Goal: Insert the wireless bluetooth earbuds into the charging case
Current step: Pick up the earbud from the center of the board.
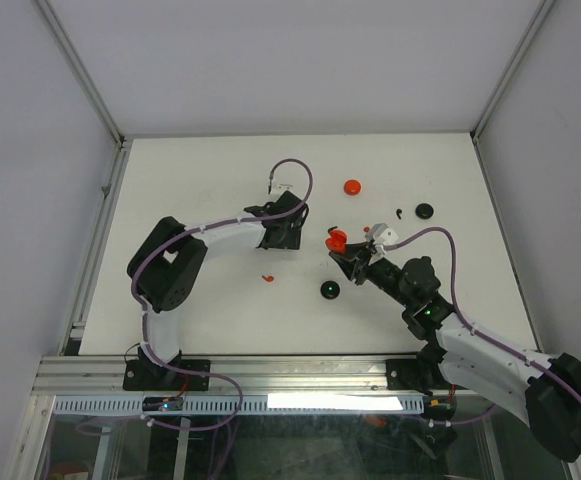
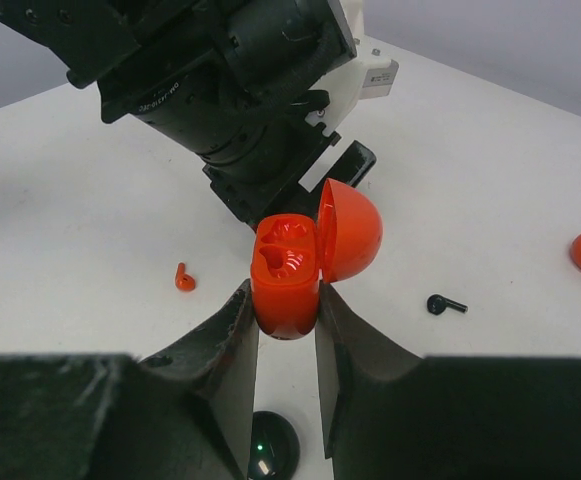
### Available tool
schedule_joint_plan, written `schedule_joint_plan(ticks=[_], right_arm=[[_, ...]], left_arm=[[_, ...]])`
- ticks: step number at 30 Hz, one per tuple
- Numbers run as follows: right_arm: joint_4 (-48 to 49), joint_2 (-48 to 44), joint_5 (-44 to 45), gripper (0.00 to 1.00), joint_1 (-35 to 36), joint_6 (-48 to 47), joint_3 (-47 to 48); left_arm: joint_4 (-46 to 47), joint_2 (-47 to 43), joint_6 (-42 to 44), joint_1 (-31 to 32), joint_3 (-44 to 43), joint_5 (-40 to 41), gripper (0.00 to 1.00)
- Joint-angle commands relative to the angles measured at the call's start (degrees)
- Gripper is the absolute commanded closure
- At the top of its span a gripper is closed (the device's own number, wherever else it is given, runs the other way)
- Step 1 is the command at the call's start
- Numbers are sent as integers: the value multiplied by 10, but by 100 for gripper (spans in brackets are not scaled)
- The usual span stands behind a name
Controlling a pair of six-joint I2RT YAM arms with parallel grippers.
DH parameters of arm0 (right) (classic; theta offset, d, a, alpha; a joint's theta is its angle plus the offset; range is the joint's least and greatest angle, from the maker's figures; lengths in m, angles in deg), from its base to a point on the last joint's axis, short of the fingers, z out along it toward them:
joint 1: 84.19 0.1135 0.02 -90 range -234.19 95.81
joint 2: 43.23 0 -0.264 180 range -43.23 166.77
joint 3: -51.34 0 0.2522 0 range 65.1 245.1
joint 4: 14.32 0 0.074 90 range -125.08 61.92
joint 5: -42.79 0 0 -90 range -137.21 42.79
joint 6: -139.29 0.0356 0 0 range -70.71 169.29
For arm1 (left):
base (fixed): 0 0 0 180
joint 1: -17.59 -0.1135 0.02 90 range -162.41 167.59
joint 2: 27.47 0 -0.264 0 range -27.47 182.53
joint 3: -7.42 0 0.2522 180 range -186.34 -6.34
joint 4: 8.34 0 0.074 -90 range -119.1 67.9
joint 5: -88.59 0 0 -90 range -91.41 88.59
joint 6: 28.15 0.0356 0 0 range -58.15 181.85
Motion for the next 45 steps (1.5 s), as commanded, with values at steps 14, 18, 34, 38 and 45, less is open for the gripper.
schedule_joint_plan(ticks=[14,18,34,38,45], right_arm=[[17,-8,0,100,1,-8,12],[17,-4,0,100,1,-8,13],[11,0,4,100,1,-10,15],[10,-1,4,100,1,-10,16],[6,-3,4,100,1,-10,17]], left_arm=[[-10,-3,20,-2,-33,7,47],[-10,5,12,-3,-55,-11,48],[-36,55,-7,-21,-98,-36,67],[-41,63,-6,-20,-103,-47,75],[-51,60,-8,-20,-101,-66,80]])
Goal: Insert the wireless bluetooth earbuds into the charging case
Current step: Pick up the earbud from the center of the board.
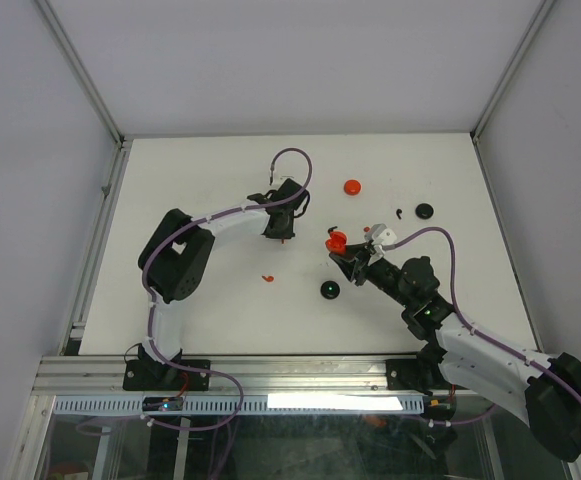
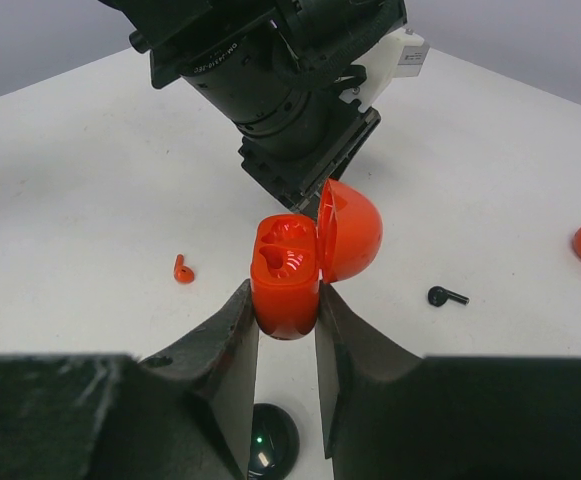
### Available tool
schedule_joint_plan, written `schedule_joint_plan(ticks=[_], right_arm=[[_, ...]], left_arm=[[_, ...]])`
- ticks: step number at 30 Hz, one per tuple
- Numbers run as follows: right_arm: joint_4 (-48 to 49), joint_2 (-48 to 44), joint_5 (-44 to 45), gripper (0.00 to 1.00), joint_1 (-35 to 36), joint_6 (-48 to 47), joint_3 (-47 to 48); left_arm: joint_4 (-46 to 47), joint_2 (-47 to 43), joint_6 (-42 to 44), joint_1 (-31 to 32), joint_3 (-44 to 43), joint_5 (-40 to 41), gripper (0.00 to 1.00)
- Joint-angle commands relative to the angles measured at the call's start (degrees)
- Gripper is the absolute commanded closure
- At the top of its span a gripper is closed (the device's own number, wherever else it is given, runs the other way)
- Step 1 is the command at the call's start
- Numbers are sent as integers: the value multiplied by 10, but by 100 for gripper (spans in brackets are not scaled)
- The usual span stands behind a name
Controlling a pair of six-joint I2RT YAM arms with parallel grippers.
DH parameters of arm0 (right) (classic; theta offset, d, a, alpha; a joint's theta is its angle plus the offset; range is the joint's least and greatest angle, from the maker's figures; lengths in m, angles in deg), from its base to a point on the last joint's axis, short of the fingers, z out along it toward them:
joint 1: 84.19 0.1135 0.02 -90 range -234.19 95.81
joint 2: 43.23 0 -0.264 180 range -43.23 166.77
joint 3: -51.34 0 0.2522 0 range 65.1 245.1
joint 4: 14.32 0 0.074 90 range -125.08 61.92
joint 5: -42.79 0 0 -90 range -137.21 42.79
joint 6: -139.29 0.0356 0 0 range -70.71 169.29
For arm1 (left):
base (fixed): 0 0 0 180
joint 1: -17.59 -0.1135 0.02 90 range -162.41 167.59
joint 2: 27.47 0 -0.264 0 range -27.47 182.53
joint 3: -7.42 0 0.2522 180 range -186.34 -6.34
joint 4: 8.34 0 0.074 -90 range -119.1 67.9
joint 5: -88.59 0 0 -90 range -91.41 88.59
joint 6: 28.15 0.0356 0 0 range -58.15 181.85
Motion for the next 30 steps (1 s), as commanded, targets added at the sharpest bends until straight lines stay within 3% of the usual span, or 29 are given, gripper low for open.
schedule_joint_plan(ticks=[1,9,22,30], right_arm=[[16,-4,3,100,1,-7,17],[9,-2,-8,100,2,-5,22],[53,16,-48,100,2,8,23],[80,10,-65,100,2,47,42]], left_arm=[[-9,3,-6,-3,-14,-36,82],[2,-45,-3,-3,21,-20,100],[215,-234,21,-12,202,-72,100],[408,-430,84,-14,346,-152,100]])
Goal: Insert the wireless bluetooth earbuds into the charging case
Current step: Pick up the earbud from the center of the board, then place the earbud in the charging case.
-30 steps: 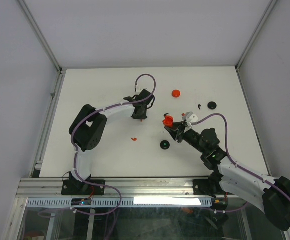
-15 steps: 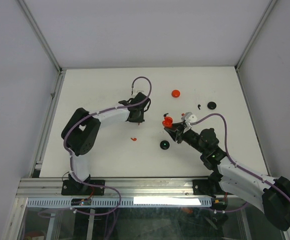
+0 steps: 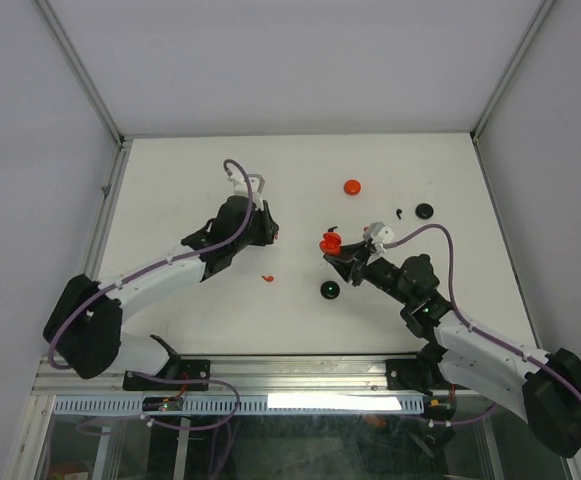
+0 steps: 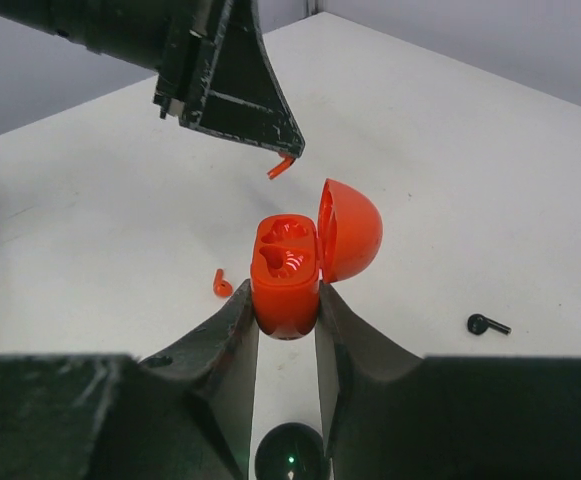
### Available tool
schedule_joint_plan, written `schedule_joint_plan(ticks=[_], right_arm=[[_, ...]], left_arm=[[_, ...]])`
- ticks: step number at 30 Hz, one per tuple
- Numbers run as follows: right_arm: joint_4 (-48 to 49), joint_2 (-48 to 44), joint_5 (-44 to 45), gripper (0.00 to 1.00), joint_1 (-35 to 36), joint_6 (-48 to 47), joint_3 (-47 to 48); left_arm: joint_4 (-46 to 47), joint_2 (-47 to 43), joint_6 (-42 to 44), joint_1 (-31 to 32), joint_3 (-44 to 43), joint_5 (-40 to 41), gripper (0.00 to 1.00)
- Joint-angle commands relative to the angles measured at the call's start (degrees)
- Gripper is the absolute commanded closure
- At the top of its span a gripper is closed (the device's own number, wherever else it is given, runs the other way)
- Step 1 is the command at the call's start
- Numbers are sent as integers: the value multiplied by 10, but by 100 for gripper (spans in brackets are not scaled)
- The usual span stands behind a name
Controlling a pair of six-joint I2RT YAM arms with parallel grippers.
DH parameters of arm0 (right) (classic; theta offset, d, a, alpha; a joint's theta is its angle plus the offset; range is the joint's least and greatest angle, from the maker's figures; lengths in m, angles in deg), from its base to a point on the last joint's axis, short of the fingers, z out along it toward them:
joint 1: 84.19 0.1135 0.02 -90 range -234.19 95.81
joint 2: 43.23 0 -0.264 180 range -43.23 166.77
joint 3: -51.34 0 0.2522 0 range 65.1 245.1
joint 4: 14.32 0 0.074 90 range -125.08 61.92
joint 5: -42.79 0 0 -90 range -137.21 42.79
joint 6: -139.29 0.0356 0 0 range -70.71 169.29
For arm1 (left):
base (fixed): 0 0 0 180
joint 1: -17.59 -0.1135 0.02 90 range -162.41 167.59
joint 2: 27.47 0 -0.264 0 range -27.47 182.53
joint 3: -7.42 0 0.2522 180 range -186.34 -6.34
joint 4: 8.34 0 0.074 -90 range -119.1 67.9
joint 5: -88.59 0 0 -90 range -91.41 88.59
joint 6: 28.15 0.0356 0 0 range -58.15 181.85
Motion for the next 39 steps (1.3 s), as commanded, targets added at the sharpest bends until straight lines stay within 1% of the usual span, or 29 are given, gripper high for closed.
schedule_joint_plan(ticks=[1,6,11,18,21,27,34,39], right_arm=[[60,-6,-23,100,2,28,40],[95,8,-47,100,3,52,55],[133,28,-60,100,6,73,67],[149,51,-58,100,17,79,93],[167,57,-59,100,23,85,97],[182,71,-71,100,32,91,107],[243,87,-101,100,32,98,100],[248,89,-115,100,32,97,105]], left_arm=[[168,-109,61,-3,46,-72,100],[260,-204,96,-2,94,-132,100],[334,-244,93,-2,122,-213,100],[426,-240,71,1,135,-298,100],[474,-233,68,9,145,-316,100],[532,-214,88,35,151,-335,100],[552,-211,105,45,163,-358,100],[552,-208,115,45,165,-363,100]])
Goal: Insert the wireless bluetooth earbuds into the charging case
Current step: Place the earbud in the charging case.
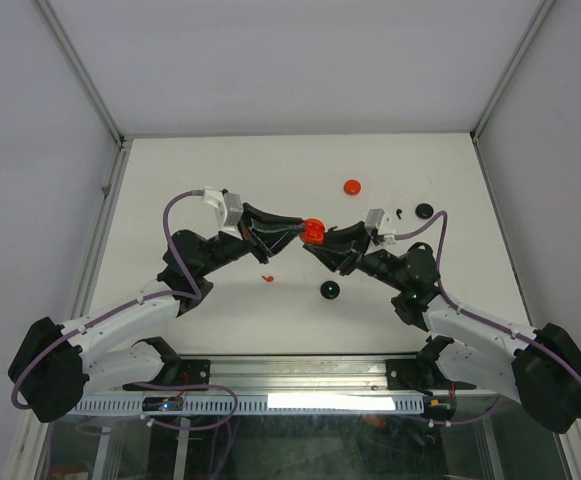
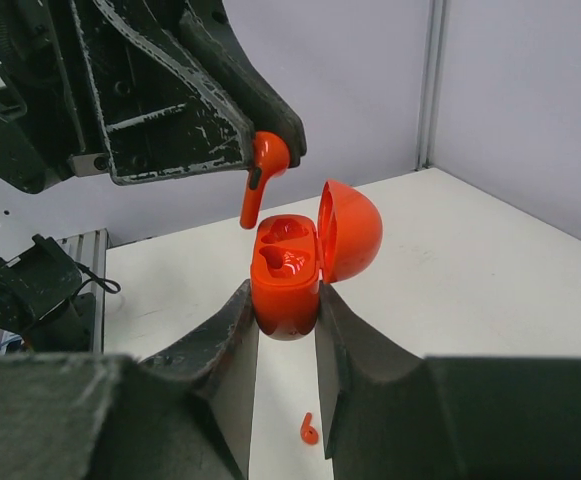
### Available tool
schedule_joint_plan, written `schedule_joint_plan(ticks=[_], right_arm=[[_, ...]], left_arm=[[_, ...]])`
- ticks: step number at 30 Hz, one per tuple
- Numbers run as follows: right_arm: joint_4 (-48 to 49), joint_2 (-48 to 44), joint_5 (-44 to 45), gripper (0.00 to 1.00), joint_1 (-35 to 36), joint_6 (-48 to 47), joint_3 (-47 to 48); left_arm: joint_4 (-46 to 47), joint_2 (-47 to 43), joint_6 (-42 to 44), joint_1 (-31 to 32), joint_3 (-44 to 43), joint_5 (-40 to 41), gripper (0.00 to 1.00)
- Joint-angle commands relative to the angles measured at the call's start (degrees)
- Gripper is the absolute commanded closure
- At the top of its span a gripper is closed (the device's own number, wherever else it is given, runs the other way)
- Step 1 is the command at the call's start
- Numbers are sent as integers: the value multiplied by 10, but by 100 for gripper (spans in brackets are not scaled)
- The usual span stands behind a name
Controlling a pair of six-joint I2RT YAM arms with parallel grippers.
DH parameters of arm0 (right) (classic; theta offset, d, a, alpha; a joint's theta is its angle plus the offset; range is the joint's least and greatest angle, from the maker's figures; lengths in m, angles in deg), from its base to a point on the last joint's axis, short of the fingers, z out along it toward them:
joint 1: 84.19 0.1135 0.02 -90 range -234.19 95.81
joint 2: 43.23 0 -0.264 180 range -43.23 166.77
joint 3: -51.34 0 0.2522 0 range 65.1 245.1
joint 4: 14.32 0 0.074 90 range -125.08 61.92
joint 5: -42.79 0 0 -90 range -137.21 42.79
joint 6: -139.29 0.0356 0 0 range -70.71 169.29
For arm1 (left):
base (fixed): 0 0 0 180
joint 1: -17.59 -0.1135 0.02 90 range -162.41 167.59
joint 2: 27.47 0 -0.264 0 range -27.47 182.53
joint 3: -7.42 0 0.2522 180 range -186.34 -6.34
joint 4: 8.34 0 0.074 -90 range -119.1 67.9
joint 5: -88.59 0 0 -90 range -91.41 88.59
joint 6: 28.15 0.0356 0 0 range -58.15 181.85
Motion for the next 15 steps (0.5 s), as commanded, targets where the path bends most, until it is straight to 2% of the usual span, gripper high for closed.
schedule_joint_plan(ticks=[1,15], right_arm=[[52,0,-20,100,3,1,26],[50,5,-27,100,3,2,25]], left_arm=[[46,0,24,5,1,-22,100],[64,19,21,6,-10,-32,100]])
